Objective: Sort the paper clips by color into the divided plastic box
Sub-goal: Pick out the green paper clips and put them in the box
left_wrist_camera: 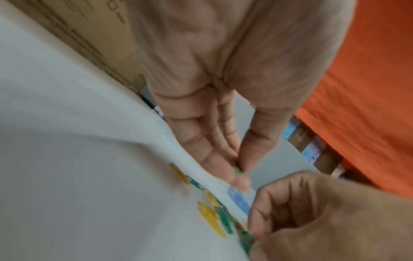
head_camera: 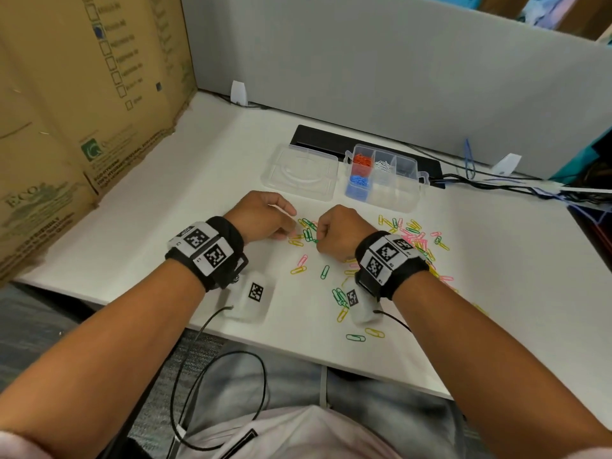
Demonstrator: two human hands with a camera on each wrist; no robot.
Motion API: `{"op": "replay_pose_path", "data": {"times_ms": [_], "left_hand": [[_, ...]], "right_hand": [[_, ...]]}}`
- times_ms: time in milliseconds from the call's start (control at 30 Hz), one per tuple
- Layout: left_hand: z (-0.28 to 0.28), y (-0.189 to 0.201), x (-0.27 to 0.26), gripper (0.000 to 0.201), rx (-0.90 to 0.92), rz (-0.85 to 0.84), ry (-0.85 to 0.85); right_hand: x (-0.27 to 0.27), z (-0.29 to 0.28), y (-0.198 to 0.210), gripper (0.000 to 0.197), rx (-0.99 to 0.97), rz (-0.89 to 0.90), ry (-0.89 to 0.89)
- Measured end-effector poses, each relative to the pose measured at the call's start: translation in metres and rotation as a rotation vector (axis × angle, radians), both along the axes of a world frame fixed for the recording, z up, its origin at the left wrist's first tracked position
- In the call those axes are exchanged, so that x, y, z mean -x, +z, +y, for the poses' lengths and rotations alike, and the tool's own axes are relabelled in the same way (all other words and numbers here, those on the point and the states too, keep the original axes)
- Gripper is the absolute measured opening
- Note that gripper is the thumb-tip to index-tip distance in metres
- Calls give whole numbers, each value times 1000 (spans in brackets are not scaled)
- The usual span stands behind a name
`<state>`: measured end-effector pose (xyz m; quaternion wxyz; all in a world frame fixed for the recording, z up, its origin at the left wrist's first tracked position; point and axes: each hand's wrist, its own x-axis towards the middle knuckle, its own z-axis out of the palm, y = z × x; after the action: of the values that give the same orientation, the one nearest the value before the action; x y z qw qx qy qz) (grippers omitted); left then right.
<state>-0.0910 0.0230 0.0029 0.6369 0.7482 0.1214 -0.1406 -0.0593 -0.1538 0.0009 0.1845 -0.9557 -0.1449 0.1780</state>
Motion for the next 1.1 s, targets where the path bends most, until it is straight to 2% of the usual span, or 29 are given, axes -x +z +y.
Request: {"op": "replay_pose_path", "data": {"times_ms": [67,167,233,300,400,467,533,633,667,700,767,867,933,1100], "left_hand": [[-3,1,-2,15,169,47,93],[-10,2,-4,13,372,158,220],[-16,-3,-5,19,428,234,209],[-23,-8,-7,29,517,306,166],[-26,-8,-9,32,651,341,171],[-23,-4,-11,34,556,310,208],[-18,-1,-14,36,270,218,189],[-10,0,-13,27,-254,115,-31],[-9,1,-10,22,-372,93,-125],[-9,2,-6,18,-426,70,-200],[-10,1,0,11,-412,17,-317],[-18,-2,5,10,-444,-10,-477],[-25,-3,5,15,-539,-13,-525],[-37,-5,7,17,-689,-41,-595]], "right_hand": [[0,-6,2,2,-110,67,-87],[0,-9,14,10,-339,117,-192],[2,-3,25,12,-490,133,-211],[3,5,34,5,-583,148,-204],[-5,10,31,10,-570,52,-245],[-14,10,18,14,-413,-14,-252],[-19,13,3,22,-203,-17,-226],[-26,18,-7,31,-90,-48,-241],[-28,18,-5,34,-73,-52,-232],[-29,18,-2,37,-50,-39,-218],[-28,13,1,39,-6,1,-174],[-21,5,-2,24,-6,-9,-102],[-17,1,-4,14,-37,-10,-88],[-16,0,-2,8,-59,-30,-87]]}}
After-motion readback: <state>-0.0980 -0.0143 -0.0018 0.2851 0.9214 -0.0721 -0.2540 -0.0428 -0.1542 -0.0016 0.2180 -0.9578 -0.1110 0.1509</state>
